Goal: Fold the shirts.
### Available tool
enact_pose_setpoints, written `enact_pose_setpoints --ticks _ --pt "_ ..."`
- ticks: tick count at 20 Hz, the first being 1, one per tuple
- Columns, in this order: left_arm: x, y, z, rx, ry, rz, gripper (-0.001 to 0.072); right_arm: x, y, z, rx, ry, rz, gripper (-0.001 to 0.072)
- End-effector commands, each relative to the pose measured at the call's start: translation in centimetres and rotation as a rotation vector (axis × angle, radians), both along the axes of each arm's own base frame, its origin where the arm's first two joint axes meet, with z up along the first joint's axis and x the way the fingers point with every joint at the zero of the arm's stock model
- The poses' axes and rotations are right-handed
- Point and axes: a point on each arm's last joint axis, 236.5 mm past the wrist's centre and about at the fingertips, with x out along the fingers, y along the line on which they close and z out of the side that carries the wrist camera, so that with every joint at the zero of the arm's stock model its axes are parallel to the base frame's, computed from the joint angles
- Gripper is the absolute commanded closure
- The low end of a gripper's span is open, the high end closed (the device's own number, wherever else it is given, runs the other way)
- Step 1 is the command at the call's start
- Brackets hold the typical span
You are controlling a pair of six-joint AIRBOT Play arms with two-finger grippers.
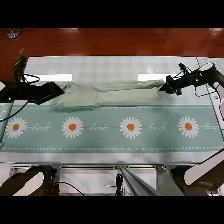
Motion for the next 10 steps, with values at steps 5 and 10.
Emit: enact_pose_setpoints --ticks 5,10 --pt "-1.2 -8.0 0.2 -0.112 -0.025 -0.182 0.0685 -2.1 -2.2 7.8 -0.164 -0.125 0.127 0.0684" --pt "-1.0 -16.2 -1.8 -0.115 -0.03 -0.301 0.0686 -8.9 -0.7 15.5 -0.23 -0.313 0.167 0.0684"
